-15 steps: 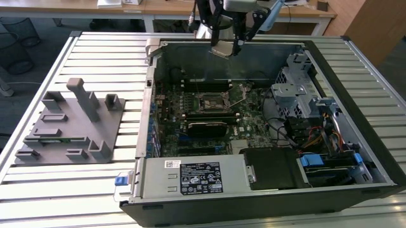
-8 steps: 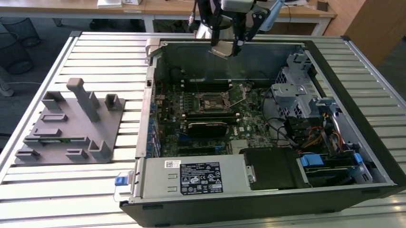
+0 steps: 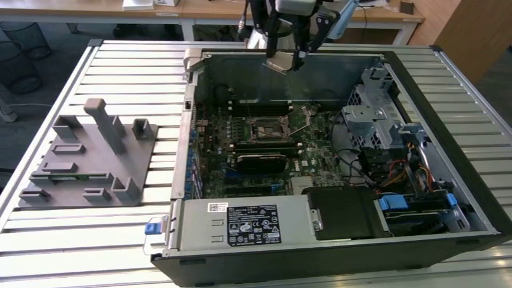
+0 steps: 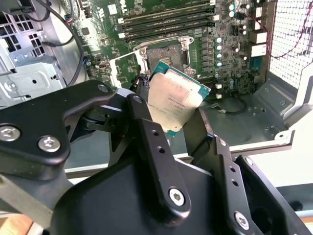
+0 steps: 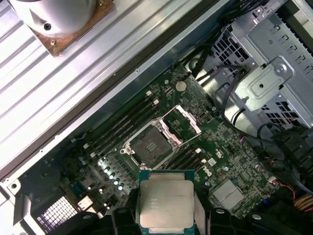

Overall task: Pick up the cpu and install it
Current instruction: 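Place the cpu into insertion slot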

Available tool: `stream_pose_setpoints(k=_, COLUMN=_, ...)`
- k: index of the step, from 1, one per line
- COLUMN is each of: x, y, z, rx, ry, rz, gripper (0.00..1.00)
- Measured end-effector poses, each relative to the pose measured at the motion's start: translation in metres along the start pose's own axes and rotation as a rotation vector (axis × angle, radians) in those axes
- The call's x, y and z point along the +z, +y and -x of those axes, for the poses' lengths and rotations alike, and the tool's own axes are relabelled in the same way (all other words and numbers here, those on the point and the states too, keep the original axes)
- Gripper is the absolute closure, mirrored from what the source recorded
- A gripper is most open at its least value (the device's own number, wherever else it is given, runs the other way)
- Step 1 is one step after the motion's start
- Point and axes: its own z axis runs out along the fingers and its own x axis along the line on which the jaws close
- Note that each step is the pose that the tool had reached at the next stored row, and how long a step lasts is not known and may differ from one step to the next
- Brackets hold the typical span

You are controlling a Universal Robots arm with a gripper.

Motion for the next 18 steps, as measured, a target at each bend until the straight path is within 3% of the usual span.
stream_pose_setpoints(k=7, x=0.0006, y=0.0022, z=-0.0018, rx=0.053, ry=-0.0011, rz=-0.0003, gripper=0.47)
stream_pose_setpoints(k=18, x=0.0033, y=0.0039, z=-0.0034, rx=0.176, ry=-0.0024, rz=-0.0002, gripper=0.47)
